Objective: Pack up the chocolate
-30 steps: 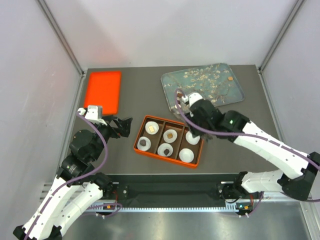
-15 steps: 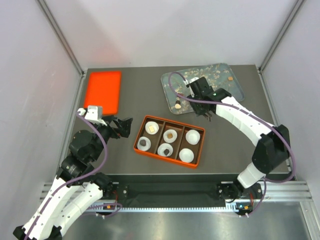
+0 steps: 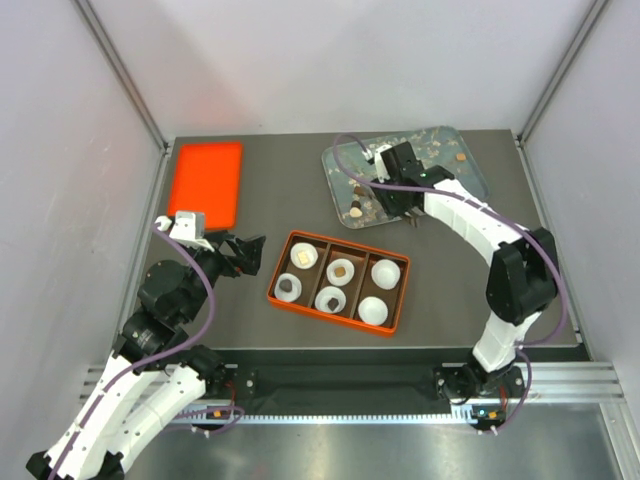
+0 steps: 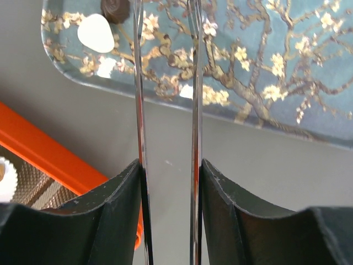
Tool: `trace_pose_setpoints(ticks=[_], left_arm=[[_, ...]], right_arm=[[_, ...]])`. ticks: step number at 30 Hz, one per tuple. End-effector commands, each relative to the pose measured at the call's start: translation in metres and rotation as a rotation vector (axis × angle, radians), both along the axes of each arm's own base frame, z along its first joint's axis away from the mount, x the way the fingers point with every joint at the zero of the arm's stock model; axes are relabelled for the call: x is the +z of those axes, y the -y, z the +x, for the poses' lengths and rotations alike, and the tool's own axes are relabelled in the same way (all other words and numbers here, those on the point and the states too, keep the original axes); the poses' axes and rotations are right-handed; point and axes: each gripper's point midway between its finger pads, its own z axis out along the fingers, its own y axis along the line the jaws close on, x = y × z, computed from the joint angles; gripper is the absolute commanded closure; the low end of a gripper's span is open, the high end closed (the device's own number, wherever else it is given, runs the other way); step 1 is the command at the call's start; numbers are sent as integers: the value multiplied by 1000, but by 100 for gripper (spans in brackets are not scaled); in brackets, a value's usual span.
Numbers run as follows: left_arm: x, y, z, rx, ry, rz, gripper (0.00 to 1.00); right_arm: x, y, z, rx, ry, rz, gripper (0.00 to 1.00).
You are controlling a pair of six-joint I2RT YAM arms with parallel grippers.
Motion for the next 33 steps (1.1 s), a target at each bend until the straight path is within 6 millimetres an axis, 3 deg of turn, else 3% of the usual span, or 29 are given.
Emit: trace_pose_setpoints(ticks=[1, 9, 23, 33], left_arm=[[10, 0, 2, 5, 35, -20, 1], [9, -1, 3, 10, 34, -18, 1], [10, -1, 3, 10, 37, -18, 1], [10, -1, 3, 10, 37, -18, 1]], right_arm=[[17, -16, 25, 49, 77, 42, 56], [2, -22, 40, 58, 60, 17, 56], [-11, -28, 48, 73, 38, 10, 59], [3, -23, 41, 47, 45, 15, 67]])
